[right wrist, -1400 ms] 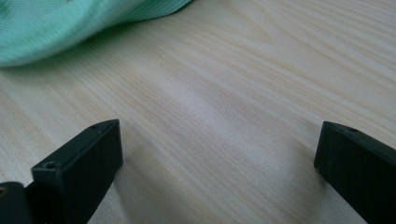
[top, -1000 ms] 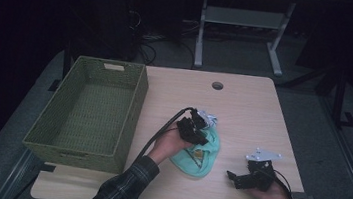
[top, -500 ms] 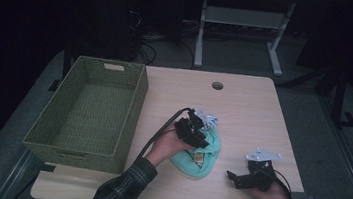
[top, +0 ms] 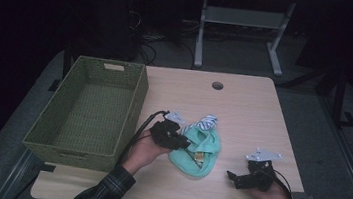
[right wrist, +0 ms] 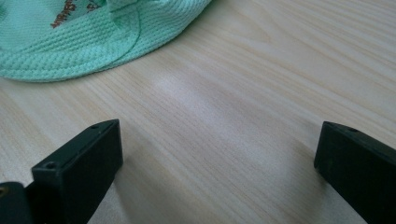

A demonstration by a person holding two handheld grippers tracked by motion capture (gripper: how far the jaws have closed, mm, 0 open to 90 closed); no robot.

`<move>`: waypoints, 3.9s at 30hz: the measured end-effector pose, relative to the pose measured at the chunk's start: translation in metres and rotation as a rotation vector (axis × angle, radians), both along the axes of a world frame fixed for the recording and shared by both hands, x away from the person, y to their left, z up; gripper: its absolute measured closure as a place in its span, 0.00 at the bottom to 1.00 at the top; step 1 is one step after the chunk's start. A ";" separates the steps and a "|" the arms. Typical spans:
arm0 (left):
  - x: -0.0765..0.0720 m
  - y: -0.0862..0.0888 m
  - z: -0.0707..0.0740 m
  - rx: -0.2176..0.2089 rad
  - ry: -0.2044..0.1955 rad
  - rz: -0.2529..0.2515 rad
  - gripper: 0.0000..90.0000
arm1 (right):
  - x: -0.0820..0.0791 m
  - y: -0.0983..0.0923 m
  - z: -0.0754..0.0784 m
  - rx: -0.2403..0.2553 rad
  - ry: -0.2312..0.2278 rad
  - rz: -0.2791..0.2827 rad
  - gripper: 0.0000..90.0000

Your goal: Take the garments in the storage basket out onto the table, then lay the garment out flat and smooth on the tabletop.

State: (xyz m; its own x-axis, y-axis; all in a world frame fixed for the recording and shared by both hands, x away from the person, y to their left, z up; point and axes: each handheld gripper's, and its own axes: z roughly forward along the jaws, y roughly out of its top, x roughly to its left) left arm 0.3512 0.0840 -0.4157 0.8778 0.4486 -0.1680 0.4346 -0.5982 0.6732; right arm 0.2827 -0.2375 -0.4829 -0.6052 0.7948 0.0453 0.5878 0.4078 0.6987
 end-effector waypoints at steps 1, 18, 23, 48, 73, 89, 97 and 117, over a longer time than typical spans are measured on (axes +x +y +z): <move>-0.002 0.002 -0.001 0.015 -0.003 -0.004 0.84 | 0.000 0.000 0.000 -0.001 -0.004 0.001 0.01; -0.021 0.009 -0.041 0.135 -0.004 0.020 1.00 | 0.002 -0.001 0.000 -0.006 -0.006 0.012 0.01; -0.021 0.009 -0.041 0.136 -0.012 0.015 1.00 | 0.009 -0.003 0.006 -0.006 0.011 0.005 0.12; -0.019 0.010 -0.041 0.133 0.008 0.016 1.00 | 0.096 0.023 0.043 0.100 -0.027 0.096 0.77; -0.018 0.010 -0.042 0.124 0.017 0.014 1.00 | 0.153 0.064 0.012 0.117 0.069 0.124 0.80; -0.018 0.009 -0.042 0.117 0.023 0.022 1.00 | 0.147 0.058 0.021 0.085 0.020 0.119 0.99; -0.018 0.009 -0.042 0.115 0.023 0.025 1.00 | 0.143 0.035 0.029 0.063 0.004 0.057 0.99; -0.017 0.010 -0.042 0.123 0.023 0.015 1.00 | 0.126 -0.009 0.038 0.117 -0.014 -0.026 0.85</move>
